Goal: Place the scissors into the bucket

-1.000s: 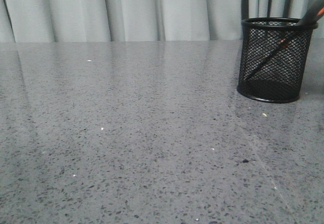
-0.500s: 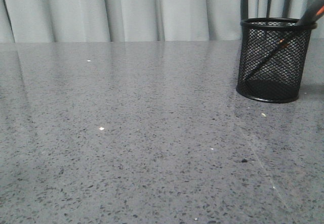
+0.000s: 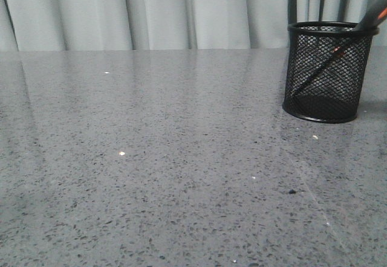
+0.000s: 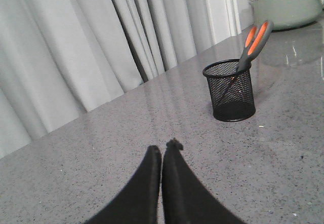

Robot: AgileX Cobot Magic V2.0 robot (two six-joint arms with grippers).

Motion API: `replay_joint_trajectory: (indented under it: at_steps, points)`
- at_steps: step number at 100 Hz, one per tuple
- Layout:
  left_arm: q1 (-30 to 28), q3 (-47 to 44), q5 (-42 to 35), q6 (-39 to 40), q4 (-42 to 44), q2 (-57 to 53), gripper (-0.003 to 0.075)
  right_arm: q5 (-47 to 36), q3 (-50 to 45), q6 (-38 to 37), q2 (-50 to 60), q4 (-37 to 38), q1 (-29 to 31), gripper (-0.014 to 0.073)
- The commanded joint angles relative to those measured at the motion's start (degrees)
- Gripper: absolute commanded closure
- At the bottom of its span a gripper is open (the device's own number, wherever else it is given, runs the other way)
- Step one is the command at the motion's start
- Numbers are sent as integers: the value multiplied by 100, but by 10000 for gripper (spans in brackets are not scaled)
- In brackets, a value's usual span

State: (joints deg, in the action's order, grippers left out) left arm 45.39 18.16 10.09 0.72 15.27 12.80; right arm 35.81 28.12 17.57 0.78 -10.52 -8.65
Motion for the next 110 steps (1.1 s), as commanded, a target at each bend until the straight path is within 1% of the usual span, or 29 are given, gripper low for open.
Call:
replay_joint_trajectory:
  at_steps: [1,53,63,73,76,81,88,93,102,110]
  points:
    - [-10,165,-481,73,10,49,740,-483,105,68,59,45,5,638]
    - [-10,165,-481,73,10,49,740,-483,105,68,59,45,5,638]
    - [-10,47,-522,73,10,49,740,-483,105,68,59,45,5,638]
    - [-21,-120,-535,73,-347,23,740,-483,105,68,59,45,5,638]
    - [-53,-179,-597,-72,-394,-9,740,-483,105,68,59,45,5,638]
    - [-204,-271,-584,-222,-495,-112,740,-483,105,68,59,45,5,638]
    - [-620,-516,-597,-220,-865,-270,740,-483,105,68,59,45,5,638]
    - [-1094,-765,-750,-220,-1107,-386,740,-483,105,68,59,45,5,638]
    - [-1870,-1292,-1245,-197,-1527,-602,740,-483,105,68,59,45,5,638]
    - [-2586,-1651,-1441,-197,-1655,-805,740,-483,105,68,59,45,5,638]
